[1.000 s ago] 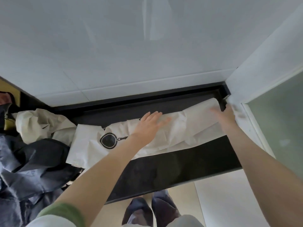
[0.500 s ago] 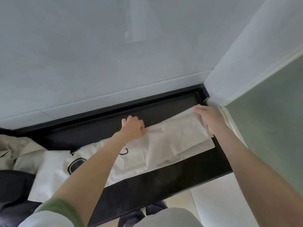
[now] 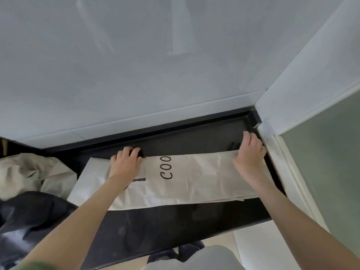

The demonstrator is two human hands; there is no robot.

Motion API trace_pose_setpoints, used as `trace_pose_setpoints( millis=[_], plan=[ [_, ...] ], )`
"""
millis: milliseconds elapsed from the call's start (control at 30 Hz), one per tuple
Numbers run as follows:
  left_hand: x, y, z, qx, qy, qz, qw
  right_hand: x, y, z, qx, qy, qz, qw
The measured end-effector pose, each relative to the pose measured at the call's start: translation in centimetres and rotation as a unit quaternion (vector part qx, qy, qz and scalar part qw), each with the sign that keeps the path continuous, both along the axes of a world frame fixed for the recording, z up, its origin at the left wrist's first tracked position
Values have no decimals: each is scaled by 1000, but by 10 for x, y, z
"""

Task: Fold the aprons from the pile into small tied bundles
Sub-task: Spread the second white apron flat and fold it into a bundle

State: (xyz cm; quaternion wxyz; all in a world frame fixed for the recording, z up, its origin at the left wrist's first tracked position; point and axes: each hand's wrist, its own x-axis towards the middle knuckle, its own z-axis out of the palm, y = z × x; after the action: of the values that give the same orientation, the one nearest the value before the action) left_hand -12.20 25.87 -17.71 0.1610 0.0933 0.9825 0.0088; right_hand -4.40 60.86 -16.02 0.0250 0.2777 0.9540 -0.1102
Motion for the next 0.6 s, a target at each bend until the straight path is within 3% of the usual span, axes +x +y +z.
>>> trace_pose_setpoints(
  millis=[67, 200, 333, 400, 500, 600],
  plan=[
    [0, -6, 3, 21, -35, 12, 999, -10, -47, 4, -55, 53, 133, 988],
    [1, -3, 12, 127, -101, 44, 986, -23, -147, 2, -195, -12, 337, 921],
    [0, -47, 22, 30, -25, 88, 995, -29, -211, -17, -187, -54, 360, 912],
    [1, -73, 23, -4, -43, 151, 988, -28, -223, -26, -167, -45, 347, 922],
    [3, -103, 18, 43, -106, 205, 972, -26, -231, -32, -161, -39, 352, 921],
    [7, -116, 17, 75, -139, 175, 972, -26, -235, -32, -151, -56, 357, 920]
  ],
)
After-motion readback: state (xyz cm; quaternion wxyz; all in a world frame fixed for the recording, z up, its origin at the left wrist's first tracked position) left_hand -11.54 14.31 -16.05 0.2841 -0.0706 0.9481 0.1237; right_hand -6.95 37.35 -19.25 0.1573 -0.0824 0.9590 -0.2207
